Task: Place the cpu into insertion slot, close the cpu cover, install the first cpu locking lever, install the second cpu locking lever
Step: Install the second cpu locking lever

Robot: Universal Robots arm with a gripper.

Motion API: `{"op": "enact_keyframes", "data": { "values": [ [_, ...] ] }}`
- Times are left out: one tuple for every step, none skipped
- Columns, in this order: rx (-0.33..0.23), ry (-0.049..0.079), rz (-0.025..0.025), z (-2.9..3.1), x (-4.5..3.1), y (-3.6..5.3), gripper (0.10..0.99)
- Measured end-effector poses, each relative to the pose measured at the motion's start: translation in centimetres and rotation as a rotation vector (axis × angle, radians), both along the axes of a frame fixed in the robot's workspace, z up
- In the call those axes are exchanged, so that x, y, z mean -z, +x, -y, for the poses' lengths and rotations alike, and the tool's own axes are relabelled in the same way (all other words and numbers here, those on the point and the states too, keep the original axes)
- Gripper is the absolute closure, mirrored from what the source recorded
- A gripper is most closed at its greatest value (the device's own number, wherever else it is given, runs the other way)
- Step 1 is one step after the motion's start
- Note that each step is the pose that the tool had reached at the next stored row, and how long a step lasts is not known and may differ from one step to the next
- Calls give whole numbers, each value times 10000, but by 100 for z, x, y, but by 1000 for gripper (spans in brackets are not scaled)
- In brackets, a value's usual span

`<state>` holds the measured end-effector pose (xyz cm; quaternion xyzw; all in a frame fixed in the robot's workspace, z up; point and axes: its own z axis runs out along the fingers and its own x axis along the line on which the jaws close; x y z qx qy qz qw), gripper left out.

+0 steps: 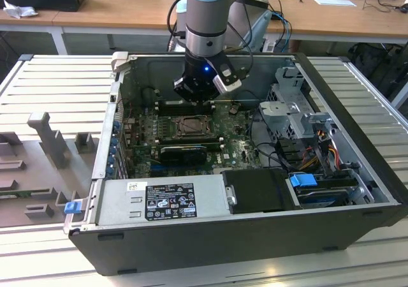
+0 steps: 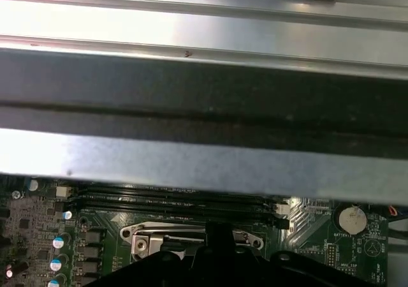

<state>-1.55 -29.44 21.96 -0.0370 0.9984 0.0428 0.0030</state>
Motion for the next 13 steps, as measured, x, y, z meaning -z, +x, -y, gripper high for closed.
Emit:
{"op": "enact_keyframes", "data": {
  "values": [
    [0, 1, 0, 10, 0, 0, 980],
    [1, 2, 0, 22, 0, 0, 980],
    [1, 2, 0, 42, 0, 0, 980],
    [2, 0, -1, 55, -7, -1, 980],
    [3, -2, 0, 55, -18, -1, 980],
    [2, -9, 1, 55, -36, 0, 980],
    [1, -16, 0, 55, -71, 0, 980],
    [1, -22, 1, 55, -135, 0, 980],
    [1, -31, 0, 55, -205, 0, 980],
    [0, -33, 0, 55, -243, 0, 980],
    [1, -32, 1, 55, -277, 0, 980],
    [1, -34, 0, 55, -378, 0, 980],
    [0, -33, 1, 62, -395, 0, 980]
  ]
}}
